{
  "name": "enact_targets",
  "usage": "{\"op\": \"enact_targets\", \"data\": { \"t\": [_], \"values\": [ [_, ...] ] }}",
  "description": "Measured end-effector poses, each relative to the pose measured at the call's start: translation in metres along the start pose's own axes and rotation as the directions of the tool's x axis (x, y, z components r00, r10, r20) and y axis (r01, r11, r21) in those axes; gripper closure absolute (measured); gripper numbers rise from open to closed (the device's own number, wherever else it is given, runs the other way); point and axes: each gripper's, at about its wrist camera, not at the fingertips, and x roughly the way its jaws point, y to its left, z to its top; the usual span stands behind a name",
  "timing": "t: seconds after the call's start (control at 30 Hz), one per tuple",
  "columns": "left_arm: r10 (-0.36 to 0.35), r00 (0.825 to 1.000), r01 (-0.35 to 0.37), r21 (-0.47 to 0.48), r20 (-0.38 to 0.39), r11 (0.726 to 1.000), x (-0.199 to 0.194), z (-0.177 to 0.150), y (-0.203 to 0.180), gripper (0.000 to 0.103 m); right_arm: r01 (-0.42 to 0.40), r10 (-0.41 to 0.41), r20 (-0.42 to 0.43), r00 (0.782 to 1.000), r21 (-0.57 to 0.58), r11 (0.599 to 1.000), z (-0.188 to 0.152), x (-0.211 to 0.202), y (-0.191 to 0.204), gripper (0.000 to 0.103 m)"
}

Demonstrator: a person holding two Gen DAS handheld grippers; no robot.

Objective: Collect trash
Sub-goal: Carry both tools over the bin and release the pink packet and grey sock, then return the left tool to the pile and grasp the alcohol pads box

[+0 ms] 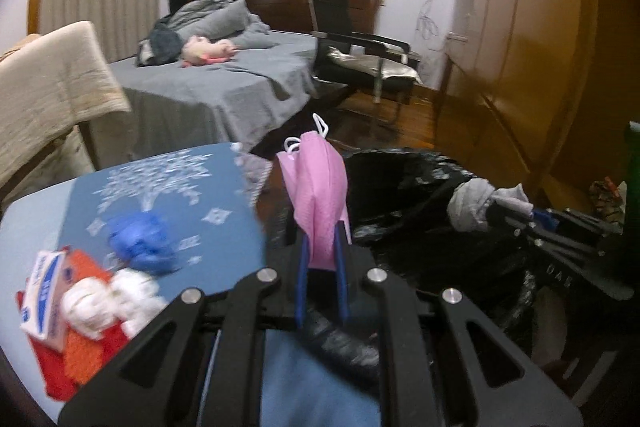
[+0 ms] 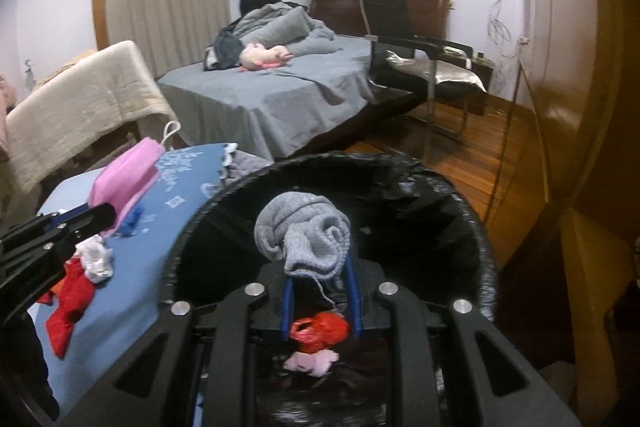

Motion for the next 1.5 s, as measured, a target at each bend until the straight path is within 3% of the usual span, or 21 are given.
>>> {"op": "enact_targets", "data": {
  "t": [0.17,0.23,0.3,0.47,0.53,0.6,0.87,1.0,1.2,1.37,1.5],
  "values": [
    [-0.078,0.997,0.078,0.000,-0.023,0.997,0.027,0.009,-0.022,0.088,0.041,-0.041,-0.006,0.999,0.019,0.999,0.003,0.005,-0.021,0.081],
    [-0.104,0.994,0.104,-0.002,-0.025,0.995,0.034,0.012,-0.028,0.078,0.056,-0.055,-0.009,0.998,0.020,0.998,0.004,0.007,-0.027,0.077],
    [-0.121,0.992,0.121,-0.015,-0.027,0.993,0.038,0.013,-0.029,0.058,0.073,-0.073,-0.004,0.997,0.023,0.997,0.003,0.007,-0.031,0.075],
    [-0.090,0.996,0.090,-0.015,-0.007,0.996,0.029,0.013,-0.017,0.037,0.106,-0.107,0.019,0.994,0.037,0.994,0.002,0.001,-0.039,0.037],
    [-0.056,0.998,0.056,-0.014,-0.001,0.998,0.022,0.013,-0.006,0.027,0.128,-0.129,0.031,0.991,0.036,0.991,0.002,-0.002,-0.037,0.012],
    [-0.019,1.000,0.019,-0.019,0.007,1.000,0.013,0.010,0.006,0.017,0.135,-0.136,0.042,0.990,0.036,0.990,0.002,-0.005,-0.032,0.007],
    [0.158,0.987,-0.156,-0.085,0.014,0.984,-0.028,-0.011,0.067,0.013,0.026,-0.026,0.027,0.999,0.004,1.000,0.007,0.002,0.018,0.006],
    [0.264,0.964,-0.260,-0.110,0.019,0.959,-0.051,-0.022,0.098,0.013,-0.051,0.052,0.016,0.999,-0.032,0.998,0.006,0.009,0.056,0.006],
    [0.421,0.907,-0.414,-0.164,0.006,0.895,-0.075,-0.035,0.153,0.013,-0.157,0.158,0.008,0.987,-0.079,0.985,0.004,0.021,0.113,0.006],
    [0.486,0.873,-0.482,-0.209,-0.034,0.851,-0.081,-0.046,0.192,0.014,-0.222,0.223,-0.004,0.975,-0.123,0.967,0.001,0.026,0.152,0.006],
    [0.493,0.867,-0.496,-0.221,-0.074,0.840,-0.076,-0.057,0.212,0.022,-0.254,0.254,-0.015,0.967,-0.144,0.957,-0.003,0.031,0.173,0.006]
  ]
}}
